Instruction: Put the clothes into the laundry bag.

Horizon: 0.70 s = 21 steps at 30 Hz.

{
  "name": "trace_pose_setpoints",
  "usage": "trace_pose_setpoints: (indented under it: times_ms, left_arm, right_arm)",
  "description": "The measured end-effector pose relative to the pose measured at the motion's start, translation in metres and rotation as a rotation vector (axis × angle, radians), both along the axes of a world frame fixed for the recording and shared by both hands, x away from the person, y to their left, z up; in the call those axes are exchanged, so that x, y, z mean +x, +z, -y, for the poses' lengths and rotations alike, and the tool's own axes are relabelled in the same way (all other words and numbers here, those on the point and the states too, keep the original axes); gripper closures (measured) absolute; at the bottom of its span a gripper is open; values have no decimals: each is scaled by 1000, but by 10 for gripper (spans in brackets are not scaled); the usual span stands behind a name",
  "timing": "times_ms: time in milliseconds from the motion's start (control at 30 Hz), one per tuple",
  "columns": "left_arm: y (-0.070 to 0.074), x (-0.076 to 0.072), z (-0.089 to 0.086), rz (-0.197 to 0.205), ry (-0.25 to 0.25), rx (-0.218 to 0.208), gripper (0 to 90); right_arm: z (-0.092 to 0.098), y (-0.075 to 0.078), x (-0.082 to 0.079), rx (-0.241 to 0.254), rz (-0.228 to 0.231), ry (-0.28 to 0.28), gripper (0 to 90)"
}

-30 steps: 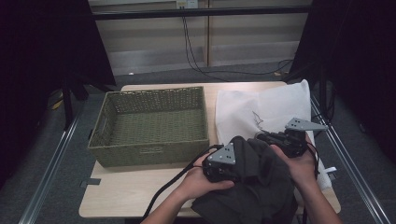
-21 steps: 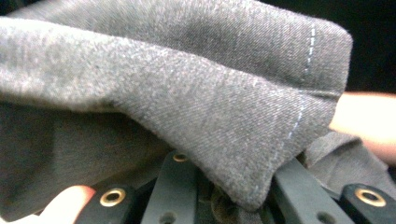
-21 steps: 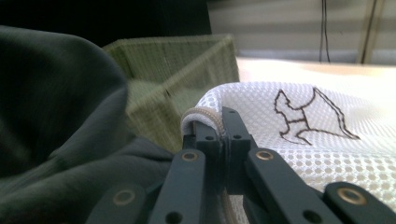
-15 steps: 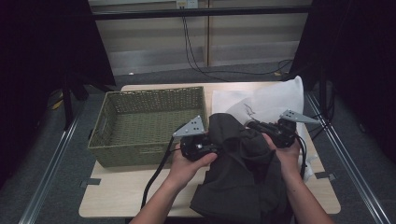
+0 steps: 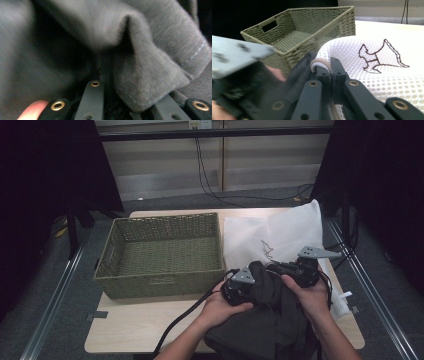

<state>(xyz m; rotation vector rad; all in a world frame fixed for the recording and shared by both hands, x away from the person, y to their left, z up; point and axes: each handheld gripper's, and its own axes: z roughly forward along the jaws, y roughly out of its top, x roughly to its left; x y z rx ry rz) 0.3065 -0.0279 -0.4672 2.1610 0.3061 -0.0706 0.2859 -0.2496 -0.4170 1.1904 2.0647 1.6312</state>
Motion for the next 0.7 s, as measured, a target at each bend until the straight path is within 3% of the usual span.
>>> trace_pose_setpoints:
  times_ms: [33, 67, 100, 200, 233, 267, 367, 400, 433, 467, 500, 533, 567, 633, 667, 700]
  left_arm:
    - [2, 1, 0, 66, 55, 16, 799]
    - [2, 1, 0, 66, 55, 16, 801]
    - [5, 2, -2, 61, 124, -34, 803]
    - [13, 3, -4, 60, 226, -141, 812]
    - [18, 1, -4, 76, 269, -159, 815]
    - [18, 1, -4, 76, 269, -159, 818]
    - [28, -12, -2, 204, 400, -179, 820]
    - [29, -12, -4, 207, 452, -177, 820]
    - [27, -10, -4, 197, 470, -184, 819]
    - [23, -6, -3, 177, 475, -163, 819]
    - [8, 0, 3, 163, 435, -62, 810]
    - [8, 0, 3, 163, 435, -62, 797]
    - [-13, 7, 8, 82, 332, 12, 766]
    - [-19, 6, 5, 70, 304, 13, 720]
    - [-20, 4, -2, 75, 283, -28, 596]
    - [-14, 1, -17, 49, 255, -109, 546]
  right_arm:
    - [-4, 0, -6, 3, 2, 2, 884]
    - [-4, 0, -6, 3, 2, 2, 884]
    - [-7, 0, -13, 1, 6, -9, 884]
    - [-8, 4, -24, 28, 15, -19, 885]
    - [-9, 7, -28, 33, 23, -16, 885]
    - [-9, 7, -28, 33, 23, -16, 885]
    - [-14, 18, -41, 43, 56, -9, 884]
    - [-14, 18, -41, 43, 56, -9, 884]
    - [-17, 20, -46, 20, 56, -10, 885]
    - [-17, 20, -46, 20, 56, -10, 885]
    - [-21, 15, -47, -18, 47, -38, 885]
    - [-20, 10, -45, -30, 29, -38, 885]
    - [-19, 4, -43, -33, 10, -42, 884]
    - [-17, -2, -40, -43, -3, -51, 884]
    - [-11, -11, -35, -40, -30, -61, 884]
    - [-7, -14, -33, -28, -44, -68, 883]
